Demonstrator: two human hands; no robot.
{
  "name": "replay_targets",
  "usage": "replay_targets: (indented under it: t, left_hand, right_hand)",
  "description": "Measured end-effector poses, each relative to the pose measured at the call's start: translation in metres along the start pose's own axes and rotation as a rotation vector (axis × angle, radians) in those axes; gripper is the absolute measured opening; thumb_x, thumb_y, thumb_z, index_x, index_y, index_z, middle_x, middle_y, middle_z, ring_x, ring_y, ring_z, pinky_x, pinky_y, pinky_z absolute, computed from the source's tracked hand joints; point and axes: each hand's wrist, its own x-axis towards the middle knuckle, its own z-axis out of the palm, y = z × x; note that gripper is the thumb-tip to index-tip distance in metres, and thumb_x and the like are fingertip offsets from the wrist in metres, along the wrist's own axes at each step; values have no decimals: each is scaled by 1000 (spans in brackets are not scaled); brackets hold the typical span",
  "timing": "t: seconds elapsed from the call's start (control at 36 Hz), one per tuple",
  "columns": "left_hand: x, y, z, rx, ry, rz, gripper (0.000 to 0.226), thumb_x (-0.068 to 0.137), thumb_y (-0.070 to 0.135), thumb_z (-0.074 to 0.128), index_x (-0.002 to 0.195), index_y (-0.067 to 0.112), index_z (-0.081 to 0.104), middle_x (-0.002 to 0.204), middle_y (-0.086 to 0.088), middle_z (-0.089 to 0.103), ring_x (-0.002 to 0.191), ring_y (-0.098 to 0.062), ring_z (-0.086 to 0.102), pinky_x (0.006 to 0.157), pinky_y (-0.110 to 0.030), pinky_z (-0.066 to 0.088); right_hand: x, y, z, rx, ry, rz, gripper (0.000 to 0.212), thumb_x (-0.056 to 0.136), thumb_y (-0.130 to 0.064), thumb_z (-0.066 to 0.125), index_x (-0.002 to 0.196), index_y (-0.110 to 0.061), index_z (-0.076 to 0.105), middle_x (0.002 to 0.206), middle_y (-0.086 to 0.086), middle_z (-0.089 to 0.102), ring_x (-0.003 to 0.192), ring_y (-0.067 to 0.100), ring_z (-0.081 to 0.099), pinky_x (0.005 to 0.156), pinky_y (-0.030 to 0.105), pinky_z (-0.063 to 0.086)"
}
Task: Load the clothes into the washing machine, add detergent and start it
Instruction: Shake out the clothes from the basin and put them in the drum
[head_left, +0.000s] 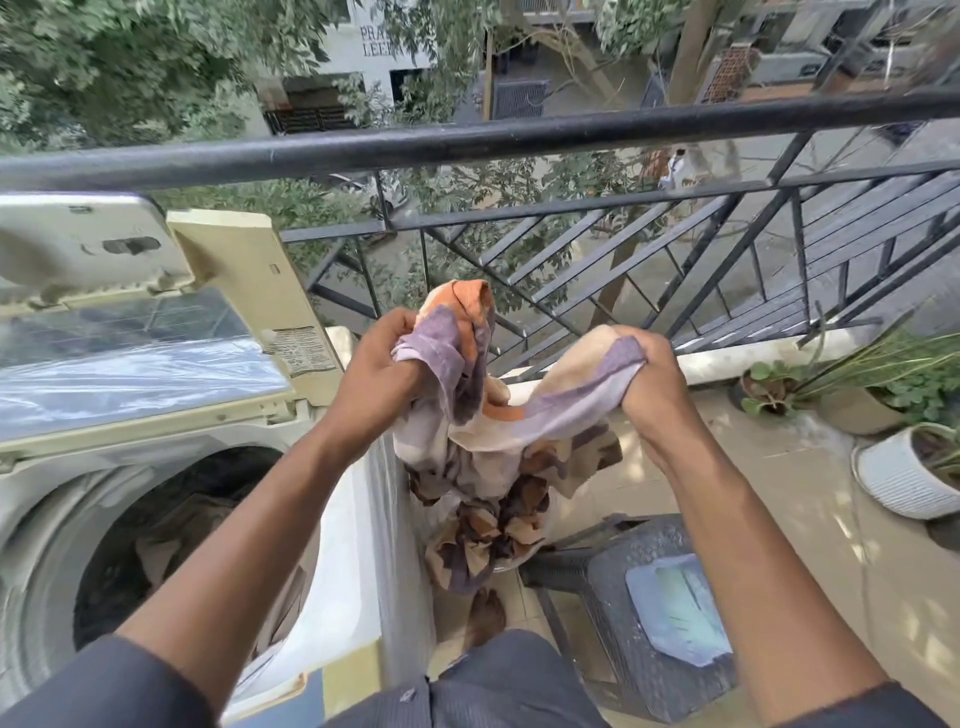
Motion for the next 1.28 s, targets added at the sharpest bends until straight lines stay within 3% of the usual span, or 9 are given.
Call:
replay_targets:
  t: [0.14, 0.28, 0.39, 0.5, 0.72, 0.89, 0.97, 1.11, 1.28]
  left_hand:
    - [0, -9, 0, 118, -183, 48, 66, 81, -4, 77, 129, 33, 52, 116, -6, 67, 95, -13, 67, 72, -31, 56]
    - [-6, -9, 11, 95, -418, 160, 123, 72, -27, 73, 159, 44, 23, 153, -8, 43, 120, -13, 66, 81, -26, 59]
    - [-9, -5, 26, 91, -420, 232, 68, 82, -18, 76, 132, 26, 60, 124, 16, 73, 111, 2, 69, 94, -23, 54]
    - [-10, 1, 30, 85, -237, 253, 35, 85, 2, 65, 95, 35, 72, 86, 27, 75, 84, 9, 66, 79, -19, 52]
    - [-9, 14, 17, -72, -134, 282, 34, 89, -11, 61, 105, 16, 77, 97, 9, 80, 91, -8, 73, 85, -28, 58]
    - [-14, 52, 19, -157, -164, 361, 36, 80, -10, 50, 95, 14, 72, 78, 18, 76, 72, 4, 67, 67, -14, 52]
    - [-13, 62, 17, -189, -147, 401, 32, 85, -8, 54, 101, 12, 73, 88, 8, 78, 81, -7, 71, 74, -24, 56]
    - [-12, 62, 12, -168, -162, 355, 47, 97, -28, 41, 98, 12, 66, 64, 14, 70, 51, 3, 61, 51, -9, 45]
    - [-11, 48, 3, -87, -123, 251, 42, 99, -23, 46, 88, 14, 64, 55, 18, 65, 46, 6, 57, 47, -6, 41]
  right_hand:
    - [-15, -26, 14, 109, -108, -135, 39, 97, -16, 48, 133, -4, 58, 95, -6, 60, 88, 10, 59, 78, 19, 49]
    - [-22, -47, 31, 226, -172, -202, 16, 103, -18, 44, 108, -20, 59, 89, -7, 57, 78, 3, 58, 78, 24, 50]
    - [-29, -53, 41, 169, -310, -345, 20, 100, 3, 36, 98, 10, 56, 69, 3, 44, 58, 17, 46, 53, 24, 45]
    - [-28, -44, 36, 93, -387, -463, 24, 86, 5, 51, 97, -10, 67, 87, -4, 65, 85, 11, 60, 80, 29, 49]
    - [-12, 34, 16, -142, -254, -199, 62, 76, -18, 76, 130, -41, 57, 125, -5, 63, 117, 18, 62, 90, 34, 58]
    - [8, 127, 26, -606, -434, 139, 132, 45, -44, 90, 155, -52, 17, 143, -10, 41, 128, 20, 55, 99, 43, 56]
    - [7, 152, 41, -730, -372, 220, 109, 58, -59, 87, 151, -37, 34, 138, 4, 59, 122, 28, 63, 89, 37, 55]
    - [7, 157, 45, -686, -242, 242, 11, 102, -27, 59, 107, -17, 62, 106, 11, 71, 104, 33, 69, 81, 38, 54]
    - [19, 123, 19, -526, -76, 196, 55, 78, -64, 55, 106, -21, 75, 101, 13, 74, 94, 34, 70, 73, 35, 51]
